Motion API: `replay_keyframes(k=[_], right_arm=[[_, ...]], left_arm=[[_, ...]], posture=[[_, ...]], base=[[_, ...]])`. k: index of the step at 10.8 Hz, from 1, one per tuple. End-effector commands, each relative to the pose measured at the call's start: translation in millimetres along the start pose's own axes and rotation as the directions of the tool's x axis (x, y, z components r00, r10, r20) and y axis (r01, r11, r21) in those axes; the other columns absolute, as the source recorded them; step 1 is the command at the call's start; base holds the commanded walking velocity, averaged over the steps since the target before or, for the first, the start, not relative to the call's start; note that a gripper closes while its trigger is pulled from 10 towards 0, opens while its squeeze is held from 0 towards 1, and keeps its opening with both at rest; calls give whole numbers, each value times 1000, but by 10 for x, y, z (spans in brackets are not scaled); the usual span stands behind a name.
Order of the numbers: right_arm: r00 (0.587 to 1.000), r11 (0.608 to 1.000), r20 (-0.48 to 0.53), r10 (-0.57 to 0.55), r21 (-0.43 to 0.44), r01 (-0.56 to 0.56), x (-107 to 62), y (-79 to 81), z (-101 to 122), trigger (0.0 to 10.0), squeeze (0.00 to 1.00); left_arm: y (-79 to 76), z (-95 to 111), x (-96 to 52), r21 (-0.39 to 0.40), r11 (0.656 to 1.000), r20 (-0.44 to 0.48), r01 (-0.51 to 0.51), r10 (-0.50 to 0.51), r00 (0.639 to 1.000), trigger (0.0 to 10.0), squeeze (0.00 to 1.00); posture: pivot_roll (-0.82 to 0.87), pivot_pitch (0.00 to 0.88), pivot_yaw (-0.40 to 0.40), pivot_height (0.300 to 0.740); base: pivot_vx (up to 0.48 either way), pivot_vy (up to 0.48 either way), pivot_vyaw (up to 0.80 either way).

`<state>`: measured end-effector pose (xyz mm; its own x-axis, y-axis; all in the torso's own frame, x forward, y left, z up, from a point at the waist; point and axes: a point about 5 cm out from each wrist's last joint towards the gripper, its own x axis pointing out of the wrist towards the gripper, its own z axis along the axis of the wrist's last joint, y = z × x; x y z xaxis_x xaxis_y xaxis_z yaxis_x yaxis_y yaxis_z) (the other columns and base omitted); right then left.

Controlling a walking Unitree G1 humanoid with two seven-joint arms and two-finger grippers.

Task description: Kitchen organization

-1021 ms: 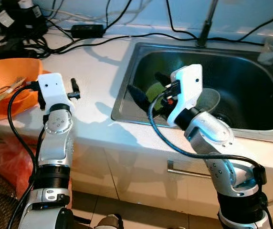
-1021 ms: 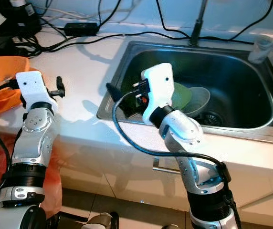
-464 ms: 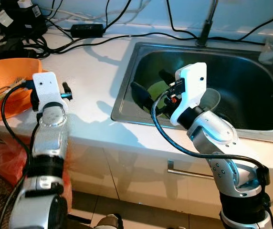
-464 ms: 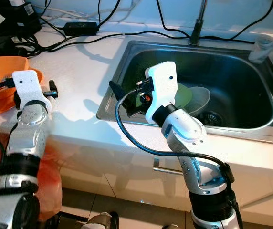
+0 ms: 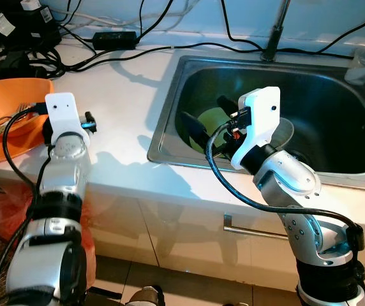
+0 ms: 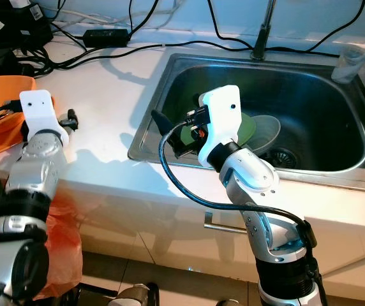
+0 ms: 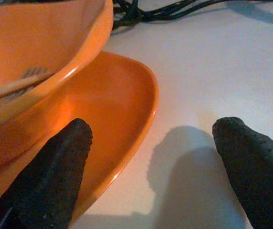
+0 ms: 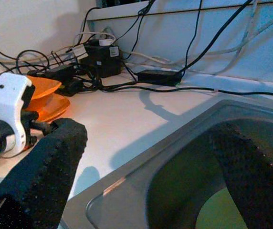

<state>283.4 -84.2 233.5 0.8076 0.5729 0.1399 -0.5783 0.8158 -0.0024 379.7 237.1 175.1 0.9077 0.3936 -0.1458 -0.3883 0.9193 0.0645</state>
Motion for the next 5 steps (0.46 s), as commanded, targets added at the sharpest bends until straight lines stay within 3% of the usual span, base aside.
replay_keyframes(k=[1,5], right_arm=[[1000,1000,13,8,-4,-8,-19,8,49,10000,0],[1000,1000,10,4,-15,-4,-22,-4,49,10000,0]], left_arm=[[13,-48,26,-39,999,-56,17,-19,998,10000,0],[1,-62,81,-189,981,-140,32,-60,988,10000,0]], posture=[[-18,106,46,740],[-23,96,48,740]], base=[[0,0,0],[0,0,0]])
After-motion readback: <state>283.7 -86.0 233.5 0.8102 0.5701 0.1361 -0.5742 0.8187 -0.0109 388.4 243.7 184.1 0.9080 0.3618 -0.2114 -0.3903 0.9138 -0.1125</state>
